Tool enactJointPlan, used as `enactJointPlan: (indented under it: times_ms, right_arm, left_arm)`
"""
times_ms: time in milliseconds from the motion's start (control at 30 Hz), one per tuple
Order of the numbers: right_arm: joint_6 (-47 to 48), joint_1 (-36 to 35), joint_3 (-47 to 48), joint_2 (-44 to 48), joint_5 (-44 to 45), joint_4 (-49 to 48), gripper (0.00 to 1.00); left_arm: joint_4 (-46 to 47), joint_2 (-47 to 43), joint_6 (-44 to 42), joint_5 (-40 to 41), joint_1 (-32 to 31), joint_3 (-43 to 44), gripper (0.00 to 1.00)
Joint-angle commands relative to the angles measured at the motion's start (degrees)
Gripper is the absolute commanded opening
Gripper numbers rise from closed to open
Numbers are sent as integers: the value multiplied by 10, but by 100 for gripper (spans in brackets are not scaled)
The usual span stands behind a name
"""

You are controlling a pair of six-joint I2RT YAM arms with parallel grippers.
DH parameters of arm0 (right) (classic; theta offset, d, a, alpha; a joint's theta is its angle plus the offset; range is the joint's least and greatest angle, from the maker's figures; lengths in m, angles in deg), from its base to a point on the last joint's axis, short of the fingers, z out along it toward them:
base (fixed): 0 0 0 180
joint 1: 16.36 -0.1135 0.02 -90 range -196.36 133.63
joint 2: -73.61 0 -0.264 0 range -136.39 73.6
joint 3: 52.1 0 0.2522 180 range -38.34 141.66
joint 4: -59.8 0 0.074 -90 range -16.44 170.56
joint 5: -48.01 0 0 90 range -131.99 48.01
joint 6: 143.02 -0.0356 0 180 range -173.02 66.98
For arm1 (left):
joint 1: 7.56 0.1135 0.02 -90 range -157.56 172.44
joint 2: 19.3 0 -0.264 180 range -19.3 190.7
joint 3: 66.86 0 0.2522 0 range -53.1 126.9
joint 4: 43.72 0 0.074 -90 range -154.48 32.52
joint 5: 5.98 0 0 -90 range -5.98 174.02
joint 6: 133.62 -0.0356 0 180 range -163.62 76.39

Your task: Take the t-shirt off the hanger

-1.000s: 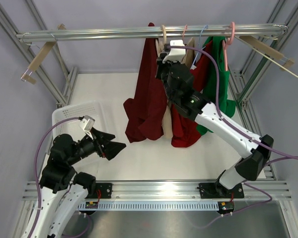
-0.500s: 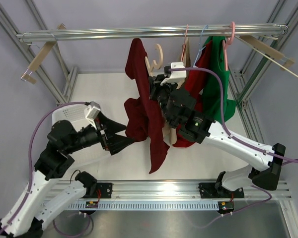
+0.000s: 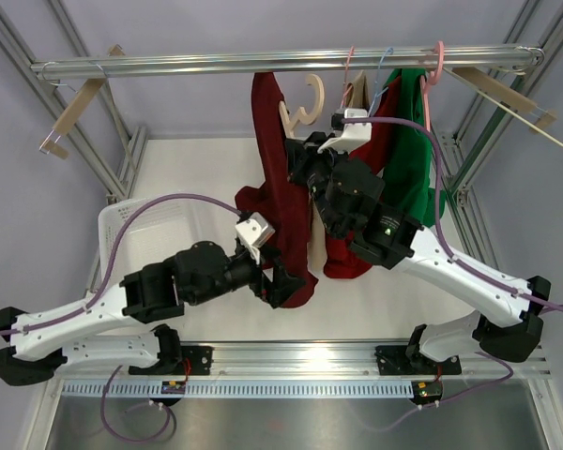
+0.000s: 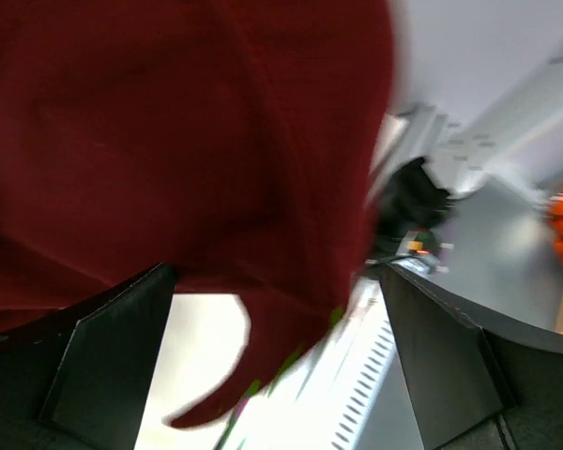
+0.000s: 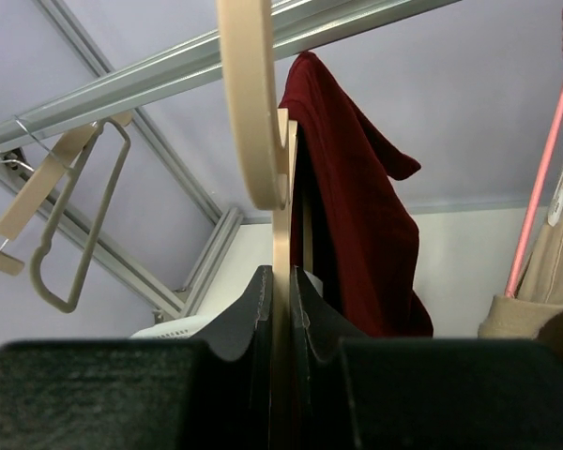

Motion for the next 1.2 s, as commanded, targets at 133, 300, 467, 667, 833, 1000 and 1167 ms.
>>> enactJointPlan:
  times_ms: [133,300,467,667,833,1000,1167]
  right_arm:
    - [-57,-5,-27,68,-19,-21,0]
    - [-29,-5,-12,65,-7,-28,0]
    - [28,-4,24,42,22,-114,0]
    - [73,3,37,36,20,-214,0]
    - [55,10,85,44,-28,-141,0]
    - [32,11,88,86,-78,-74,0]
    - [37,20,81,141,-87,-62,0]
  left_arm:
    - [55,26,-60,198,-57,24,60]
    - [64,37,-64,168,-86,21,0]
    - [64,44,-16,167,-142,-45,0]
    - [105,51,62,158,-180,-155,0]
    - [126,43,71,161,-186,-195,0]
    - [138,55,66,163,-186,-215,0]
    - [138,89,78,115,-186,-213,0]
